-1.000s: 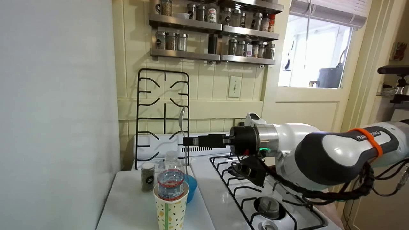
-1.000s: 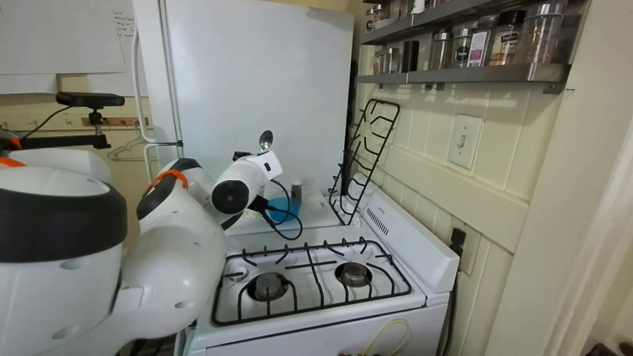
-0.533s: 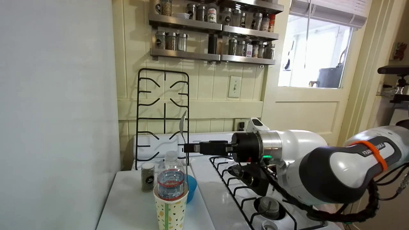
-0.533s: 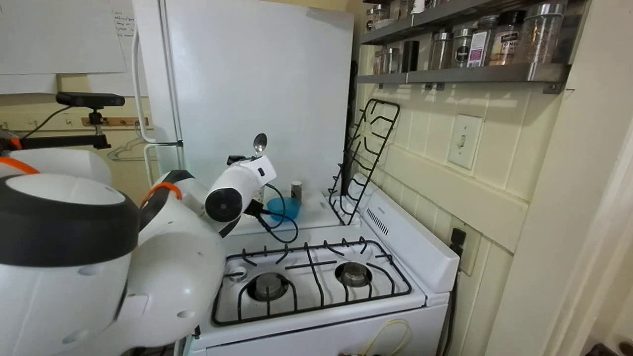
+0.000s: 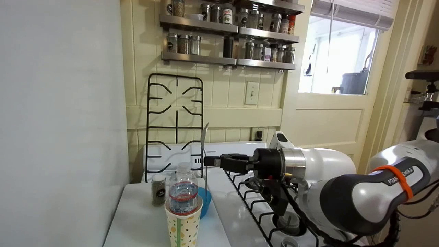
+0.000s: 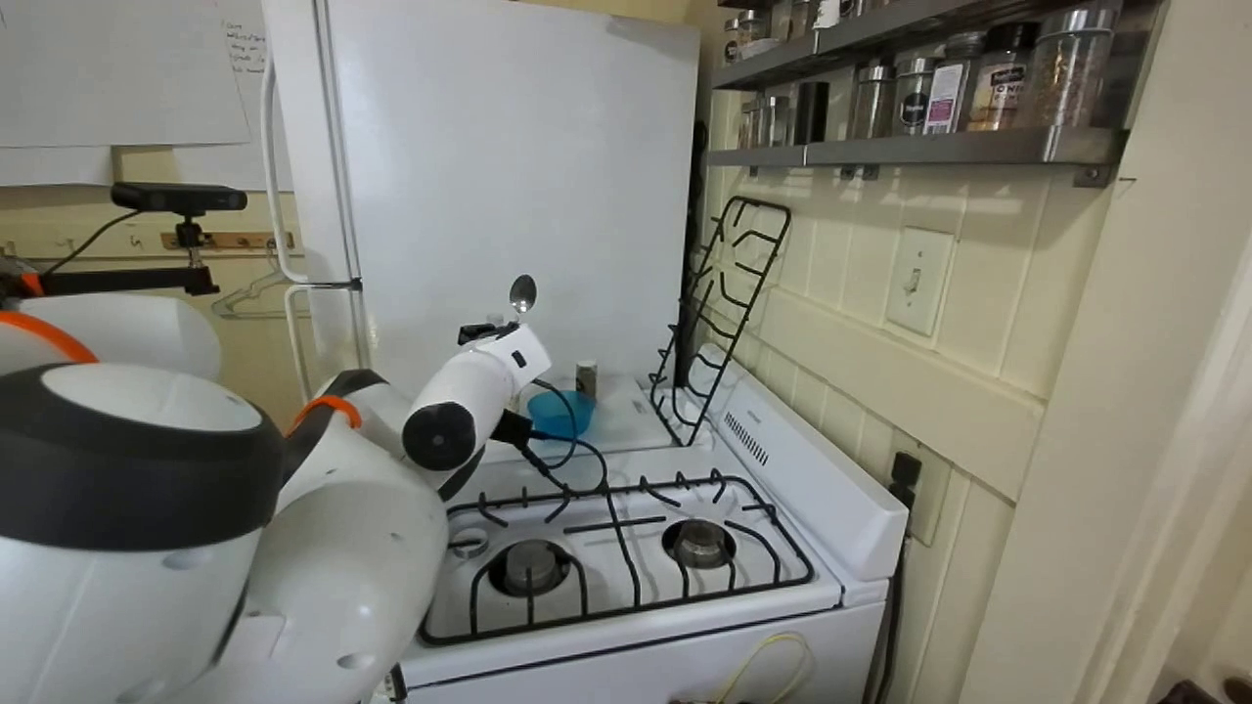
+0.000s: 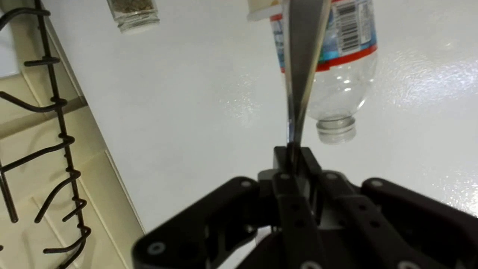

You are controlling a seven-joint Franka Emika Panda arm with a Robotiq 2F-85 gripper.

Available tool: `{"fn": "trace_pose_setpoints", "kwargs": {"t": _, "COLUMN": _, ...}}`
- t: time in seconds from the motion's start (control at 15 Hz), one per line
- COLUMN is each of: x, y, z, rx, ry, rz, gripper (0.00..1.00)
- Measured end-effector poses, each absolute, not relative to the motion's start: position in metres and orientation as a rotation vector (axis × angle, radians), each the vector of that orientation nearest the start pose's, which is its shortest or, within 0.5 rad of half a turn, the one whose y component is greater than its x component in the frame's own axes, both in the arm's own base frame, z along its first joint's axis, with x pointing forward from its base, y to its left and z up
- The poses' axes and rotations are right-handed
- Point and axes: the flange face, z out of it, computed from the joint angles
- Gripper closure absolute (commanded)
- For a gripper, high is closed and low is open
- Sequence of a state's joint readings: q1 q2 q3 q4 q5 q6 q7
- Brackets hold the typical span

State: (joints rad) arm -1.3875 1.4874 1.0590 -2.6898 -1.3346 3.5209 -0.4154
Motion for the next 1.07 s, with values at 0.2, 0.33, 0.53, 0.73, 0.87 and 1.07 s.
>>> {"fn": "trace_pose_setpoints", "kwargs": {"t": 0.2, "x": 0.373, "y": 0.098, "z": 0.252, "rx": -1.522, "ry": -0.747, "rz": -1.456, "gripper": 0.98}}
{"fn": "trace_pose_setpoints", "kwargs": {"t": 0.33, "x": 0.367, "y": 0.098, "z": 0.255, "rx": -1.461, "ry": -0.737, "rz": -1.486, "gripper": 0.98}}
{"fn": "trace_pose_setpoints", "kwargs": {"t": 0.53, "x": 0.362, "y": 0.096, "z": 0.253, "rx": -1.384, "ry": -0.724, "rz": -1.502, "gripper": 0.98}}
{"fn": "trace_pose_setpoints", "kwargs": {"t": 0.73, "x": 0.367, "y": 0.086, "z": 0.245, "rx": -1.342, "ry": -0.697, "rz": -1.512, "gripper": 0.98}}
{"fn": "trace_pose_setpoints", "kwargs": {"t": 0.87, "x": 0.372, "y": 0.079, "z": 0.238, "rx": -1.322, "ry": -0.677, "rz": -1.516, "gripper": 0.98}}
{"fn": "trace_pose_setpoints", "kwargs": {"t": 1.07, "x": 0.382, "y": 0.07, "z": 0.231, "rx": -1.292, "ry": -0.648, "rz": -1.529, "gripper": 0.98}}
